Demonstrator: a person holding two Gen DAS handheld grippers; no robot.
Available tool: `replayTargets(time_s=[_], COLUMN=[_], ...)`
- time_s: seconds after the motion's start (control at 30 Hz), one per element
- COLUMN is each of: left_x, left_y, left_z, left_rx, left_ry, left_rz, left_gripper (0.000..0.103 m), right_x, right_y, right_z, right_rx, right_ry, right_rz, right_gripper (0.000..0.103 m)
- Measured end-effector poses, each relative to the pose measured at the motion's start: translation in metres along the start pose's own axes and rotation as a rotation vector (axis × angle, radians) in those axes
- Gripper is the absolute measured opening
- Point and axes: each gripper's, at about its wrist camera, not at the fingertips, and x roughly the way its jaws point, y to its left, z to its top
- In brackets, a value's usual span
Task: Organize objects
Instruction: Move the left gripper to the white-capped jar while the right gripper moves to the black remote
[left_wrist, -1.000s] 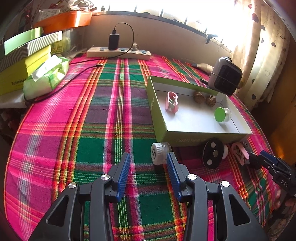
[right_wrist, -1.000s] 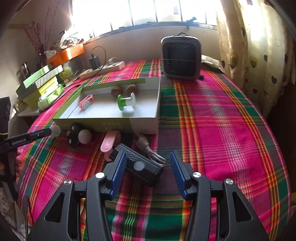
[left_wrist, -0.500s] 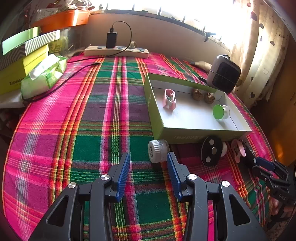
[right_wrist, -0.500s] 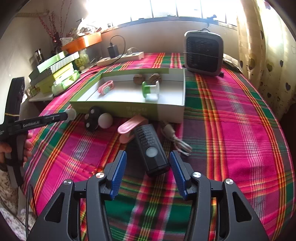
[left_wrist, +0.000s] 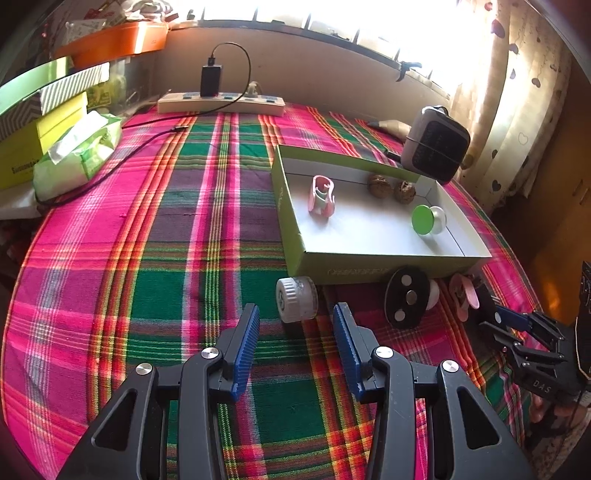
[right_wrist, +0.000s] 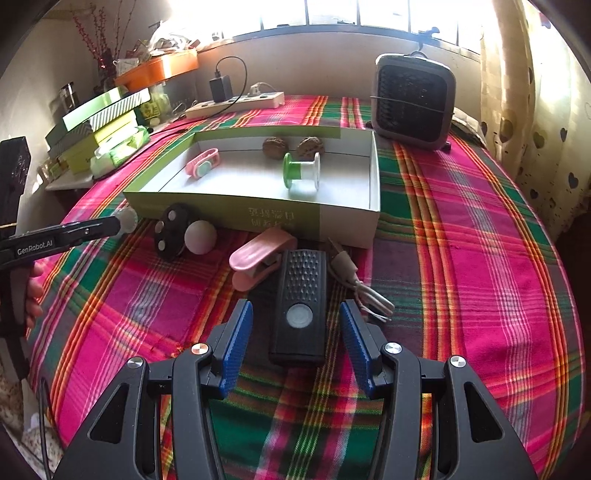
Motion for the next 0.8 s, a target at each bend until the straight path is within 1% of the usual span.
replayTargets(time_s=[0.33, 0.47, 0.8], left_x=[0.012, 0.016, 0.018], left_y=[-0.005, -0.004, -0.003], left_z=[0.005, 0.008, 0.009], left_rx=[0.021, 0.016, 0.016], left_ry=[0.016, 0.013, 0.014], left_rz=[0.030, 0.058, 0.063], left_gripper=[0.041, 0.041, 0.041], right_x=[0.006, 0.009, 0.012], right_y=[0.003, 0.004, 0.007], right_z=[0.005, 0.008, 0.011], right_rx=[-0.006, -0.002, -0.003], right_ry=[0.020, 0.020, 0.024], right_rz=[-0.039, -0.054, -0.082], right_gripper=[0.050, 0.050, 0.050])
